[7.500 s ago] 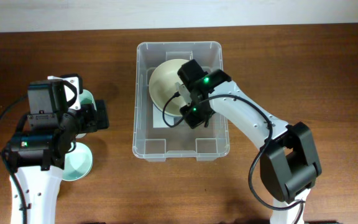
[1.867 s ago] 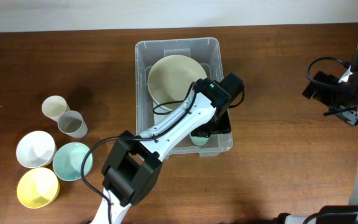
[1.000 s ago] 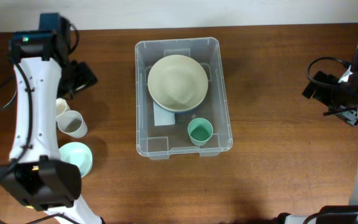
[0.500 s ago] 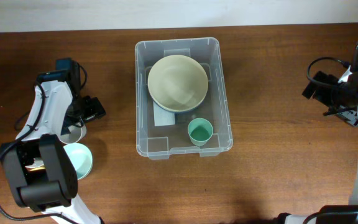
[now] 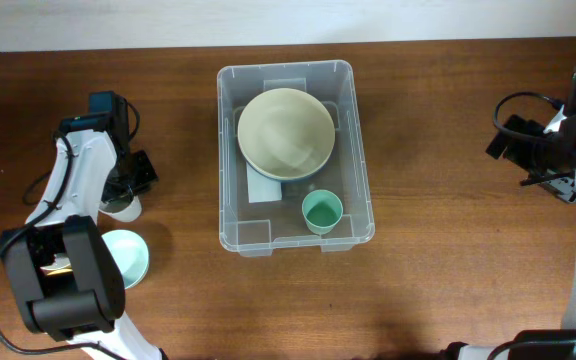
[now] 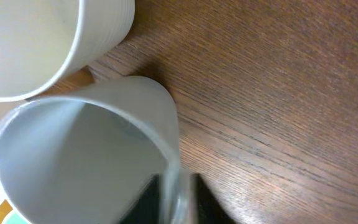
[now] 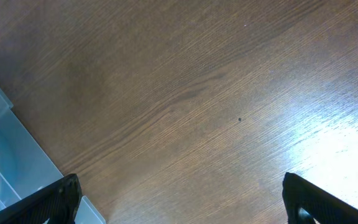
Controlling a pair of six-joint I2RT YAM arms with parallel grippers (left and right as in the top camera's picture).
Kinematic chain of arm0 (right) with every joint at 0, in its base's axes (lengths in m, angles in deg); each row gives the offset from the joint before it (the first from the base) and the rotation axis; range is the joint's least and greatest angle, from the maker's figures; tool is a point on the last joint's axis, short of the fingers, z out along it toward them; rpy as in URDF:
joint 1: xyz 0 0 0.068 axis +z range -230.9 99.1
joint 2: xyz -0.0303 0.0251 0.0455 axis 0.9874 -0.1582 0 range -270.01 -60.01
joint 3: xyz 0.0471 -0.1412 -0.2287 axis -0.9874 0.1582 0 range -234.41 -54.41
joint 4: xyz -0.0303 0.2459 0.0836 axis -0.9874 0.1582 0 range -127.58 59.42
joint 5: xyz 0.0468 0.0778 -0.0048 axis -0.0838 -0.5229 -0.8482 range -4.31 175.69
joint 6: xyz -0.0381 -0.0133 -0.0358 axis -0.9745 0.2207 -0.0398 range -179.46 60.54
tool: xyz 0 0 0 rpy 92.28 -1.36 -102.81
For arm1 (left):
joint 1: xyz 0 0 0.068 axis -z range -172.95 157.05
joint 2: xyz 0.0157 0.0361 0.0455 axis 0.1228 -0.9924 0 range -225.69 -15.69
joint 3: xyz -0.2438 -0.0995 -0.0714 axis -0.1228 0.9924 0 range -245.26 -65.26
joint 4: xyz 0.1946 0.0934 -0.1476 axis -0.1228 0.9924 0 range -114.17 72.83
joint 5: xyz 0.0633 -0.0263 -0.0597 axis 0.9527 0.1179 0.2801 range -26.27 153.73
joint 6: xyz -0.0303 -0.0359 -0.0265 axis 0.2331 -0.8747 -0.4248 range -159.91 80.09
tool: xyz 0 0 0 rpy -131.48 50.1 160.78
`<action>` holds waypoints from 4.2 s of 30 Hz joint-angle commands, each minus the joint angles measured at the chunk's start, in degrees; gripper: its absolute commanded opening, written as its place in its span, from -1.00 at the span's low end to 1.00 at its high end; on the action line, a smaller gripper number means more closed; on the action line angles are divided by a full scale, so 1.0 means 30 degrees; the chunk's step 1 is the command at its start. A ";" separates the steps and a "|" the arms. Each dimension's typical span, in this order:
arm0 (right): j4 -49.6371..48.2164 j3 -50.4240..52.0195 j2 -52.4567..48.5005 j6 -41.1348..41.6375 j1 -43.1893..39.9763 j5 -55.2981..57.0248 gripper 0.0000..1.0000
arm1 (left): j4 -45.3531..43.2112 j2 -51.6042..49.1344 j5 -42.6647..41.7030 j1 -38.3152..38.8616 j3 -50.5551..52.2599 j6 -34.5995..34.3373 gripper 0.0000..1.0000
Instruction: Pack container
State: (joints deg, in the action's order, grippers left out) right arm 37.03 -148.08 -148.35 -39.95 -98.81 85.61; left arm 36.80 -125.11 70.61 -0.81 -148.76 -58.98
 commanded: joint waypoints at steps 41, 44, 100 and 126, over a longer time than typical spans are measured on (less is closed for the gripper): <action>0.0007 0.0044 -0.0051 0.0095 -0.0036 -0.0044 0.98 | 0.2703 -0.0889 -0.7016 1.6946 -0.8123 -0.2827 -0.99; 0.0007 0.0044 -0.0051 0.0095 -0.0036 -0.0044 0.98 | 0.2710 -0.0889 -0.7009 1.6946 -0.8123 -0.2827 -0.99; 0.0000 0.0044 -0.0058 -0.0204 -0.0036 -0.0036 0.98 | 0.4976 -0.7694 0.0517 -0.1880 -0.9967 -0.0612 -0.57; 0.0000 0.0051 -0.0058 -0.0204 -0.0036 -0.0036 0.98 | 0.3650 0.1945 -0.2237 1.3056 -0.9967 -0.1916 -0.99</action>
State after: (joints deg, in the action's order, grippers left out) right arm 37.18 -148.08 -148.37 -40.24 -98.81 85.61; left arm 48.61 -118.12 64.27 31.11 -178.46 -62.63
